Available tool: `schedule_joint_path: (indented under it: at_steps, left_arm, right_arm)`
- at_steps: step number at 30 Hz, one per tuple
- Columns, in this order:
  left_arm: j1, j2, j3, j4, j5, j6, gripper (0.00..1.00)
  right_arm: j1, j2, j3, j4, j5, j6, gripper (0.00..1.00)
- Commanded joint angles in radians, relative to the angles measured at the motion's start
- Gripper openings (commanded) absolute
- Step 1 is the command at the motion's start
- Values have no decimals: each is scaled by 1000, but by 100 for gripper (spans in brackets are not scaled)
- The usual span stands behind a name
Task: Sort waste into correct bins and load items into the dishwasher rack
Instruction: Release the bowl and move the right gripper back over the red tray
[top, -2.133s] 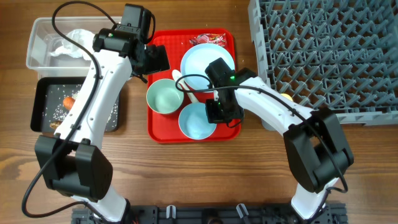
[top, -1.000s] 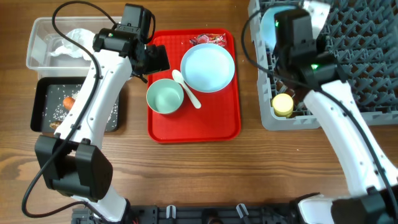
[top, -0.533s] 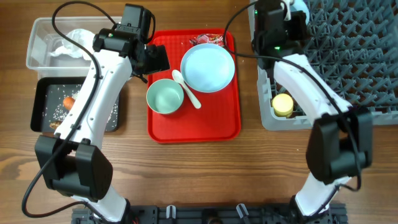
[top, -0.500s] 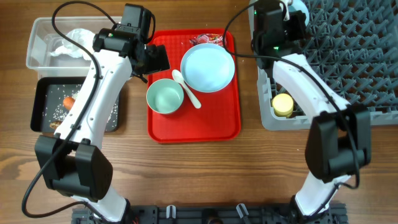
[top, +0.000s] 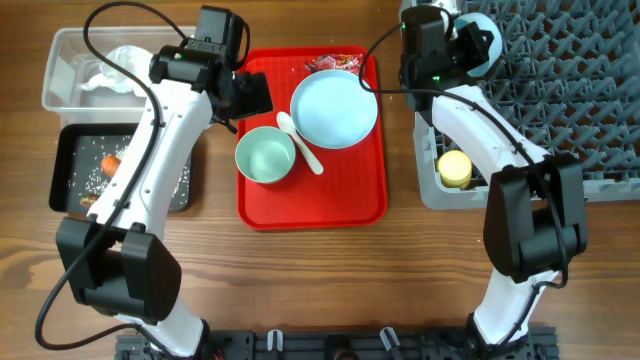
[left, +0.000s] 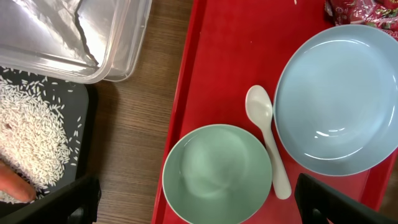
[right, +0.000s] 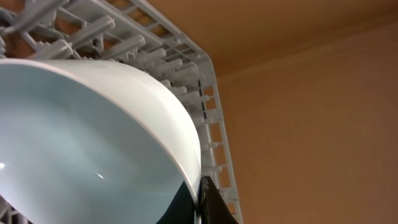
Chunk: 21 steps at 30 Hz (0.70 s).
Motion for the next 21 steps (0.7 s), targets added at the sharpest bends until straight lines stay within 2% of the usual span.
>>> schedule_joint_path:
  at_steps: [1,4,7,9,10,15,21]
  left_arm:
    - [0,11,0,0,-11,-13,100]
    - [0,11,0,0,-10,-13,100]
    - [0,11,0,0,-11,-13,100]
    - [0,11,0,0,-11,-13,100]
    - [0,11,0,0,-11,-13,100]
    - [0,11,0,0,-11,-13,100]
    - [0,11,0,0,-10,-13,100]
  right_arm:
    - [-6,10,5,-21,21,15,4]
    - [-5,10,5,-61,-12,22,5]
    - [-3,10,5,-118,-40,86,16]
    - [-3,10,5,-151,-42,128,28]
    - [-2,10,5,-167,-49,148,47]
    - [16,10,5,-169,-48,145,99]
    - [36,3,5,-94,-5,125,100]
